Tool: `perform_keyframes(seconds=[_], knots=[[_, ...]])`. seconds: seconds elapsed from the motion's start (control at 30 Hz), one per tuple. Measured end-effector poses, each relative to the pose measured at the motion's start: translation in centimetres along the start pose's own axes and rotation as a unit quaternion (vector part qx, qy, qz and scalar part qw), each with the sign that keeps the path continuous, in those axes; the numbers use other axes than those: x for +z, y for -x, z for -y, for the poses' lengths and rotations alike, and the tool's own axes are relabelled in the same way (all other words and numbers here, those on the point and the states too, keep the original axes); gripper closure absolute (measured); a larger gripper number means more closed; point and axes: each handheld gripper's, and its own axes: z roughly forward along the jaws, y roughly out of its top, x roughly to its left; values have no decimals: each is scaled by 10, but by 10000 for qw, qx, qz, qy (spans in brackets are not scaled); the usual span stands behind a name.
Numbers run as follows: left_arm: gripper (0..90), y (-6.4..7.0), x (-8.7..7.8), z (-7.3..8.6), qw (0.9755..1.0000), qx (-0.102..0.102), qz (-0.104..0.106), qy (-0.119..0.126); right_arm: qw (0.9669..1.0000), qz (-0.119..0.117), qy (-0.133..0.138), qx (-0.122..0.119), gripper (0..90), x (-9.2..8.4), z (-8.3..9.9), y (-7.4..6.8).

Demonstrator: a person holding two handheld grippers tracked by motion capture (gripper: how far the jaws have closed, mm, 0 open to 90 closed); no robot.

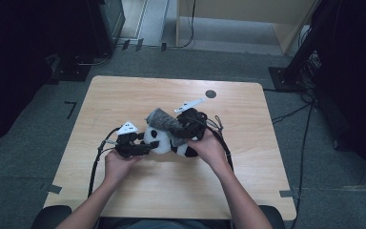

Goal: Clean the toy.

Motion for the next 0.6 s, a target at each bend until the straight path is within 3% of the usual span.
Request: perform_keyframes(seconds=[0.03, 0.07, 0.1, 0.23, 0.33, 0.43, 0.6], knots=[[331, 0, 0, 0, 10000, -34, 5, 14, 9999, 21, 76, -146, 684, 5, -2, -2], [331, -1, 0, 0, 10000, -49, 10, 15, 9999, 21, 76, -146, 684, 5, -2, -2], [331, 0, 0, 0, 10000, -48, 9, 19, 9997, -6, 172, -178, 611, 7, -4, -3], [331, 1, 0, 0, 10000, -18, -11, 18, 9989, 46, 356, -301, 574, 9, -6, -7], [332, 1, 0, 0, 10000, -16, -21, 16, 9980, 146, 430, -436, 619, 13, -8, -14], [333, 1, 0, 0, 10000, -28, -30, 14, 9968, 251, 430, -618, 719, 21, -9, -25], [335, 2, 1, 0, 10000, -30, -75, 2, 9964, 165, 285, -776, 754, 32, -6, -34]])
